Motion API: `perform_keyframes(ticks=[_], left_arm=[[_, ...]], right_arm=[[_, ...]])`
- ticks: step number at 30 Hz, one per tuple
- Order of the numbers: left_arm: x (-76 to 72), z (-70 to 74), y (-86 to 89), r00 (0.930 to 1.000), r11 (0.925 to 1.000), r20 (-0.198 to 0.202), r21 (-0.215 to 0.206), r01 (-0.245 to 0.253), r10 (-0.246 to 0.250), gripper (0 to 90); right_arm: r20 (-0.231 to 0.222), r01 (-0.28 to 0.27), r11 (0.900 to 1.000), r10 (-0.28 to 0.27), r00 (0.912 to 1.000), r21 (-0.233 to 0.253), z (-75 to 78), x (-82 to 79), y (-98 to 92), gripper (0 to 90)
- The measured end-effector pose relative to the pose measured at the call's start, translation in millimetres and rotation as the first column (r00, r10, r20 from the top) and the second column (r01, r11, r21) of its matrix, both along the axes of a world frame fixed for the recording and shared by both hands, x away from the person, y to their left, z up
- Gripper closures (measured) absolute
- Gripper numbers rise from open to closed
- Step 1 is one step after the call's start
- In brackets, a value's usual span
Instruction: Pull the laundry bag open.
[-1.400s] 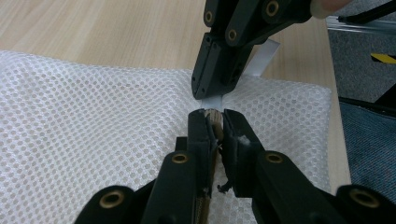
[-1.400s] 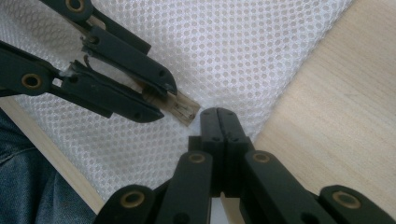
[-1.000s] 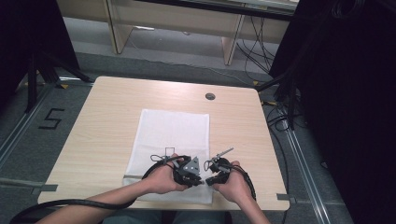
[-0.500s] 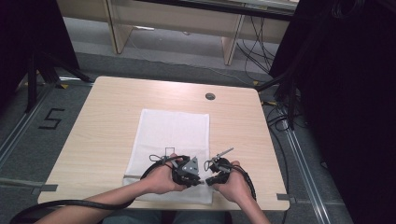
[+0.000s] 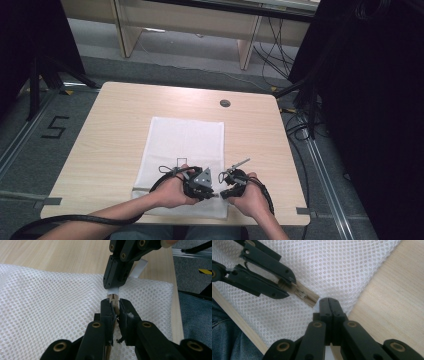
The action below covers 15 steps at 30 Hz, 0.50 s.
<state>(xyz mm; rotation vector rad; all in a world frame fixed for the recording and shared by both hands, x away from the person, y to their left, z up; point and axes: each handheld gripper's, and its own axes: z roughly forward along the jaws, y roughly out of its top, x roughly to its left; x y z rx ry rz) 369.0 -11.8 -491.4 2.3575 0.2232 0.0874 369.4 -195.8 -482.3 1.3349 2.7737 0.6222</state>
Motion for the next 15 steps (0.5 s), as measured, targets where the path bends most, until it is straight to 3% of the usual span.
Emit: perform_keyframes(ticks=[3,15], left_arm=[[0.6,0.1,0.3,0.9999,1.0,0.014,0.0,0.009,-0.009,81.6],[-0.2,1.1,1.2,1.0,1.0,0.003,0.003,0.004,-0.004,81.7]], right_arm=[[-0.001,-0.001,1.0,0.001,1.0,-0.002,0.2,0.0,0.3,90.0],[0.01,-0.007,1.0,0.007,0.9999,-0.003,0.3,-0.3,0.8,90.0]])
